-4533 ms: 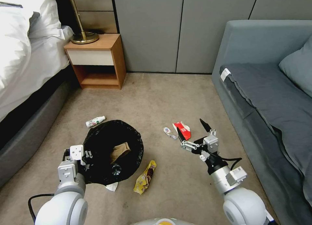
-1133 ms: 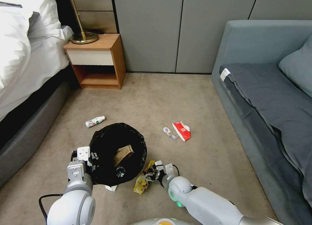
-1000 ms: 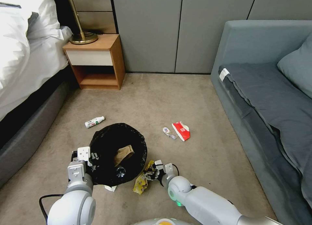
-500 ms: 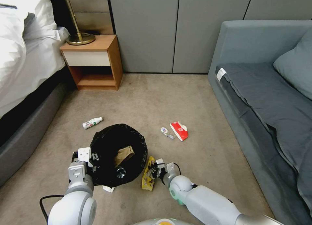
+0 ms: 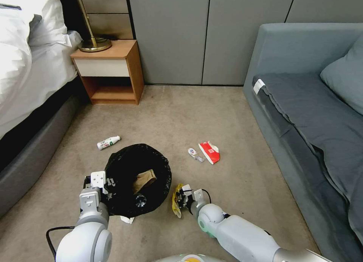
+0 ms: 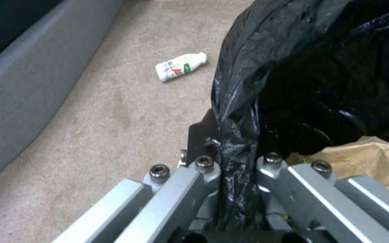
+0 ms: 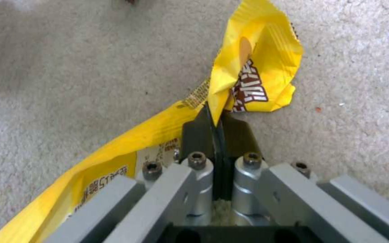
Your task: Pick up the trash bin, then pick up the garbage from the floor and place it into the trash bin.
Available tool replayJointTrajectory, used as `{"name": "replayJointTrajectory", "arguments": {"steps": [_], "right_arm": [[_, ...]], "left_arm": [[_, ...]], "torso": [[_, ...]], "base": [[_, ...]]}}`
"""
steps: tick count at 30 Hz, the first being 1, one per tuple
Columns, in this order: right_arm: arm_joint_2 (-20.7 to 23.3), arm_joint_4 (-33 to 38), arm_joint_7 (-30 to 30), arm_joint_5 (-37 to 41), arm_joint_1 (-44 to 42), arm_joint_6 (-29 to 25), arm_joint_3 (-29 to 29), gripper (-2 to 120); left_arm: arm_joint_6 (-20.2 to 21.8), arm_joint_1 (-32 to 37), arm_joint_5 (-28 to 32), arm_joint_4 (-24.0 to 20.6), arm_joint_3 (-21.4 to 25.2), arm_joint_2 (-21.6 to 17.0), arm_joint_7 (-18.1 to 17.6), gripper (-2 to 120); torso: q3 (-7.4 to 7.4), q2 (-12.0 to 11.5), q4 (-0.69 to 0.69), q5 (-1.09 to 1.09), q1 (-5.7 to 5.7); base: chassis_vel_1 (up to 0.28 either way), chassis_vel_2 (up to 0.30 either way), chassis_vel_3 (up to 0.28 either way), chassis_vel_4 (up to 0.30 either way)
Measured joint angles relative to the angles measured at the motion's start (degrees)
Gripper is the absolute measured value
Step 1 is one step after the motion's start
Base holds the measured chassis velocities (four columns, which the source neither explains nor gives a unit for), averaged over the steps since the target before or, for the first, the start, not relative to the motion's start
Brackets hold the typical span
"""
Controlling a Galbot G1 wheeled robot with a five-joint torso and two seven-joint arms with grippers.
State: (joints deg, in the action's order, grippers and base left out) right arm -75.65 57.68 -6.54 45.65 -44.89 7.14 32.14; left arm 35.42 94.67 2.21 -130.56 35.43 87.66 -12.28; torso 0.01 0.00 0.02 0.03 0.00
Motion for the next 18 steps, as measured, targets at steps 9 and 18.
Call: {"name": "replayJointTrajectory", "arguments": {"steps": [9,18], "right_arm": [[2.0,3.9,-0.7,-1.3,-0.4,-0.9,-1.9,0],[7.7,18.9,-2.1,-3.4,-3.0,-1.9,-10.9,0]], "left_arm": [[0.0,-0.1,0.5,0.3,0.4,-0.7,0.0,1],[0.0,-0.6,1.2,1.7,0.4,-1.5,0.0,1]], "torso": [[0.01,0.0,0.01,0.04,0.01],[0.00,0.0,-0.01,-0.01,0.01]], "base": [[0.000,0.000,0.000,0.000],[0.000,0.000,0.000,0.000]]}}
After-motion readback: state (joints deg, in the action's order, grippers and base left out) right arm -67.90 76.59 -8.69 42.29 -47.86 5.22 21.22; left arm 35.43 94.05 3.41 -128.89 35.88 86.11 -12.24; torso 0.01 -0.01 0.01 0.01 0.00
